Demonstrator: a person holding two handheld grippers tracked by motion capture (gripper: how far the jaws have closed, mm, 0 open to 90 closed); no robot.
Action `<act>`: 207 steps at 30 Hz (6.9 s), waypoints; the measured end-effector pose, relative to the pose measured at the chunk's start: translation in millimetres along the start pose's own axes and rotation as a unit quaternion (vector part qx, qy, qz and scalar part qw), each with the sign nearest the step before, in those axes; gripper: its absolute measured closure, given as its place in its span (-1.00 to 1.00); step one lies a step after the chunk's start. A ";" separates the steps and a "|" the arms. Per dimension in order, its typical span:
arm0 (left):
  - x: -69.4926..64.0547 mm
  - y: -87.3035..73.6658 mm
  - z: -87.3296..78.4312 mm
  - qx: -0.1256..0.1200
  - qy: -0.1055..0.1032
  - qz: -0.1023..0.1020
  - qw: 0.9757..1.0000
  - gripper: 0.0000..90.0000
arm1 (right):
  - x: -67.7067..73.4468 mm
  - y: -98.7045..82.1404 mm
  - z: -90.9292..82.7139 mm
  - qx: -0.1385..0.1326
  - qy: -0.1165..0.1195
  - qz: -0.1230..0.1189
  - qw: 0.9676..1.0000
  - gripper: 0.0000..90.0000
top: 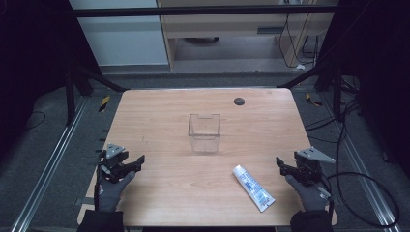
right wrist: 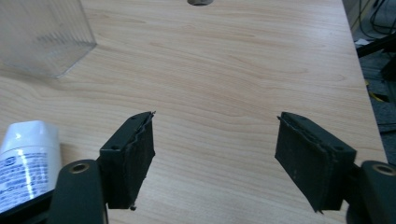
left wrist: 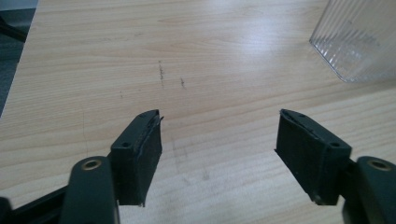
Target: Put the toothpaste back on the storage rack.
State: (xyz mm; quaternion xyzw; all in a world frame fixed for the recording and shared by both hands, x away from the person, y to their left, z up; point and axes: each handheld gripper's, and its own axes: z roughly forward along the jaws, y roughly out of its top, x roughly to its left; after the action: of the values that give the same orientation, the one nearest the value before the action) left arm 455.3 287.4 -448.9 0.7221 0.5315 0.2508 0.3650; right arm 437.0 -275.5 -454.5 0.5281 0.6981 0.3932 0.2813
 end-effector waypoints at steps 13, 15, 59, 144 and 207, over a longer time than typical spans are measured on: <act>1.3 -14.7 -8.6 0.017 0.014 -0.003 1.000 -0.04 | 26.7 0.3 -11.8 0.034 0.071 -0.033 0.996 0.02; 0.6 -14.9 -7.2 0.020 0.014 -0.002 1.000 -0.04 | 31.1 1.3 -13.1 0.035 0.085 -0.036 0.995 0.12; 1.5 -17.6 6.4 0.037 0.009 0.007 0.999 -0.27 | 94.5 -30.2 -6.6 0.175 0.212 -0.106 0.956 1.00; 1.2 -15.3 12.1 0.054 -0.001 0.004 0.999 -0.33 | 54.0 1.5 62.7 0.146 0.088 -0.021 0.985 1.00; 4.6 -15.6 10.9 0.056 -0.004 -0.001 0.998 -0.34 | 88.5 -11.0 21.2 0.169 0.178 -0.083 0.966 0.99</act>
State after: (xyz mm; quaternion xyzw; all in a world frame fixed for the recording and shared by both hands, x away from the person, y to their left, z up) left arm 455.8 291.6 -468.0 0.7418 0.5441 0.2176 0.3259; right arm 423.4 -186.8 -473.1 0.4301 0.8342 0.3328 0.0913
